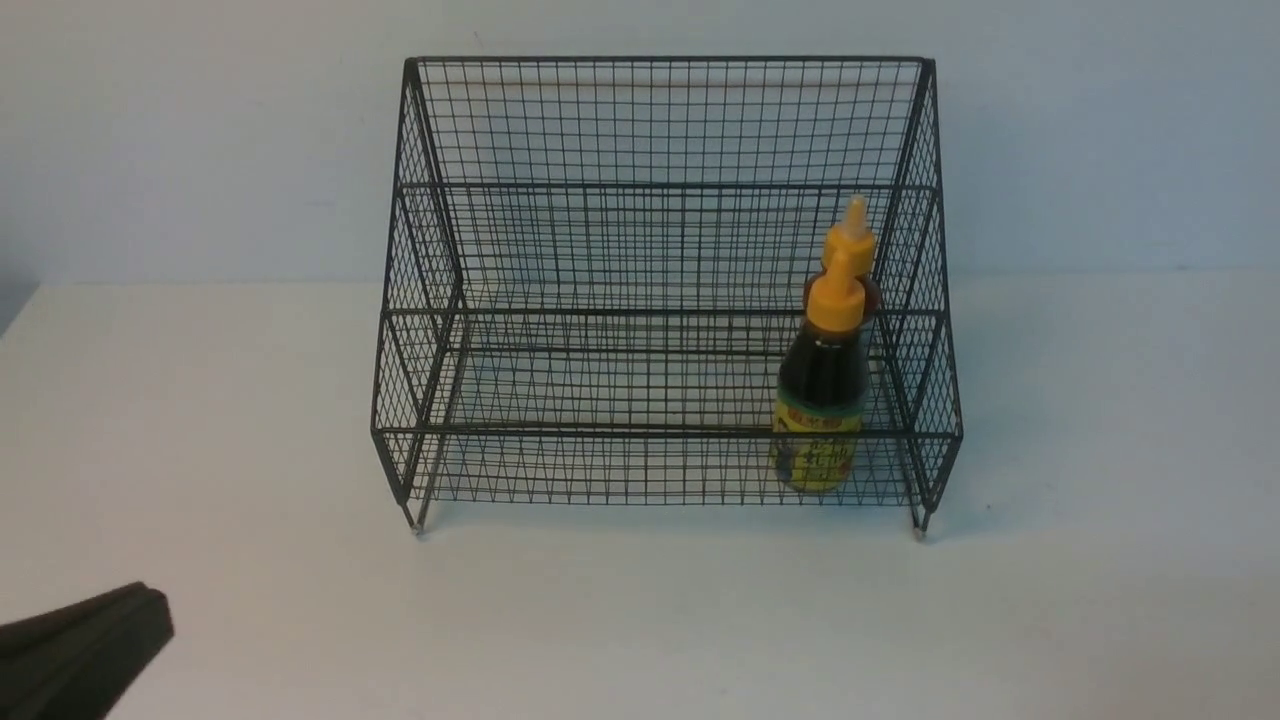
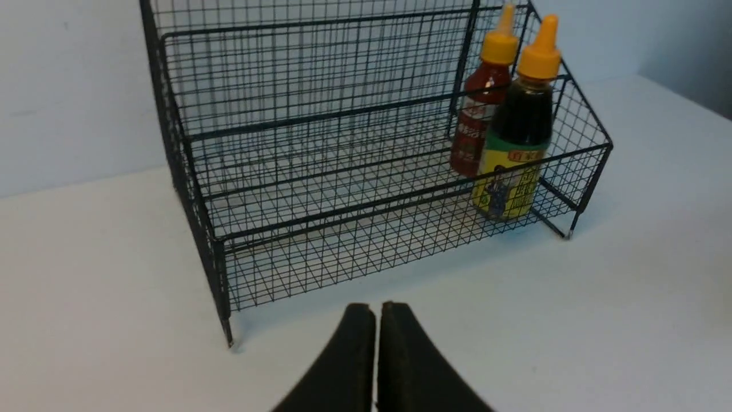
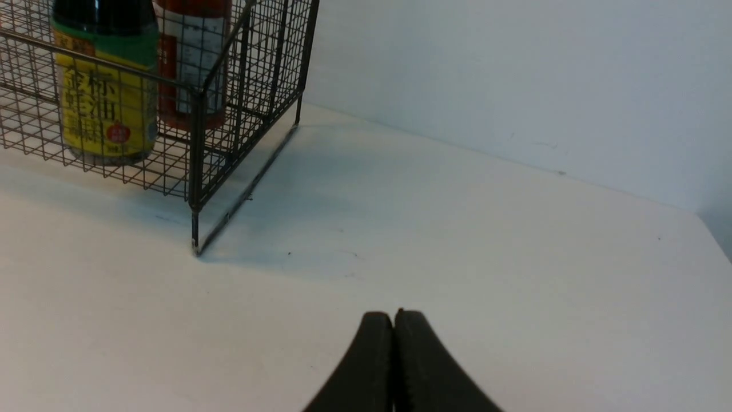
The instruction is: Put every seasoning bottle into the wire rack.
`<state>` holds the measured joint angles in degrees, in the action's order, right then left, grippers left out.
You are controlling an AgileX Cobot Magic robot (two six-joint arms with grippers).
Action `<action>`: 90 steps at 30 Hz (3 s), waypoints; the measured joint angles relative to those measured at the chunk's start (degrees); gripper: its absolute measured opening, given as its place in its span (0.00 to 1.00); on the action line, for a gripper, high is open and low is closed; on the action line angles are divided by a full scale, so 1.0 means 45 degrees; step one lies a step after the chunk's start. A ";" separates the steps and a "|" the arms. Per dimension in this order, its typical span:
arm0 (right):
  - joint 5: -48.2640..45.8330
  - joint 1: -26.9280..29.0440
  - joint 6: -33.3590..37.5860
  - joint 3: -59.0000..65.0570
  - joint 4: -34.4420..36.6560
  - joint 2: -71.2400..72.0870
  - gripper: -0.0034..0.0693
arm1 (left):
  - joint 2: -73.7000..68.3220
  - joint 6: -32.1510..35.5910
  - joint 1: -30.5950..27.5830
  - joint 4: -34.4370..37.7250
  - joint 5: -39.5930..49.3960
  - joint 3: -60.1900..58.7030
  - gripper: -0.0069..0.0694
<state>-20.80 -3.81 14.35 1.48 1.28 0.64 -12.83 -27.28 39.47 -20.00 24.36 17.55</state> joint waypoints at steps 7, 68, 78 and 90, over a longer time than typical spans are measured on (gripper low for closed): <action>0.0000 0.0000 0.0000 0.0000 0.0000 0.0000 0.03 | 0.0170 -0.0035 0.0000 -0.0050 -0.0419 -0.1482 0.08; 0.0000 0.0000 0.0081 0.0000 0.0000 0.0000 0.03 | 0.3010 0.5619 -0.8424 0.3254 -0.0477 -0.4237 0.08; 0.0000 0.0000 0.0092 0.0000 0.0000 0.0000 0.03 | 0.3010 0.5619 -0.8437 0.3254 -0.0477 -0.4237 0.08; 0.0000 0.0000 -0.0032 0.0000 0.0000 0.0000 0.03 | 0.3010 0.5619 -0.8437 0.3254 -0.0477 -0.4237 0.08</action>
<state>-20.80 -3.81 14.20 1.48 1.28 0.64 0.71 -1.99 1.51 -5.35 22.21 -1.52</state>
